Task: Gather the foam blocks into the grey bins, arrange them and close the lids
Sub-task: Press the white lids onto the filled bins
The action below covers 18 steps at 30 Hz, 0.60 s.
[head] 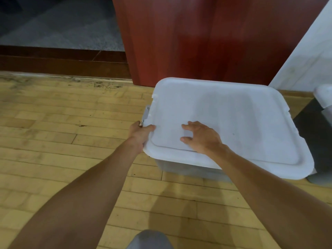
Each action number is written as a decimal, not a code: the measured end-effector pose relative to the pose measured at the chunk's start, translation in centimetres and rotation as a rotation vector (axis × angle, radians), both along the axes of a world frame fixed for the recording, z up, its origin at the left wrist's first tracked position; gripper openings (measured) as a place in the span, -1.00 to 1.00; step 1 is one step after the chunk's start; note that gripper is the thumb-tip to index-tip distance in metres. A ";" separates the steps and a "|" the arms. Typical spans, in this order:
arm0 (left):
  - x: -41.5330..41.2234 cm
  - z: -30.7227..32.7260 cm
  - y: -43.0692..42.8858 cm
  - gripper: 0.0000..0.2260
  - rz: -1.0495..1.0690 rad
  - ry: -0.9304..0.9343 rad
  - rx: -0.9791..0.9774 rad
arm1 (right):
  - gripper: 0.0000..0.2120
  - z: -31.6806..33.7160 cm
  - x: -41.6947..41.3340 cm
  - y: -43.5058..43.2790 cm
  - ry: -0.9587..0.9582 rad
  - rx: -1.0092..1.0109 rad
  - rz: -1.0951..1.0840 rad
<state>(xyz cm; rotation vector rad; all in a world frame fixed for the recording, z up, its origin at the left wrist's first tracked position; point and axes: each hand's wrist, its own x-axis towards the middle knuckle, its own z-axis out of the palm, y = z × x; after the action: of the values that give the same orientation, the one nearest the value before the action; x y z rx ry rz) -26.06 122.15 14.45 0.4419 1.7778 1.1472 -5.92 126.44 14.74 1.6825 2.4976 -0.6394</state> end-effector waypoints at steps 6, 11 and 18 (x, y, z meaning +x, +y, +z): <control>-1.2 0.1 0.3 -0.32 0.029 -0.220 -0.091 | -0.46 0.5 0.0 -0.2 -0.002 -0.003 0.020; -0.7 -0.5 0.2 -0.29 0.032 -0.037 0.111 | -0.46 0.4 -0.1 -0.2 -0.013 0.004 0.023; -1.0 -0.7 0.8 -0.58 -0.234 0.426 0.179 | -0.45 0.6 -0.2 -0.1 0.003 -0.015 0.017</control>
<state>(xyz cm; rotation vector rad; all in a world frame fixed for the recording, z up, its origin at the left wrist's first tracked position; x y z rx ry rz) -27.07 122.90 13.71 1.0381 1.9214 1.1047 -6.08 126.38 15.37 1.6546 2.4997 -0.6584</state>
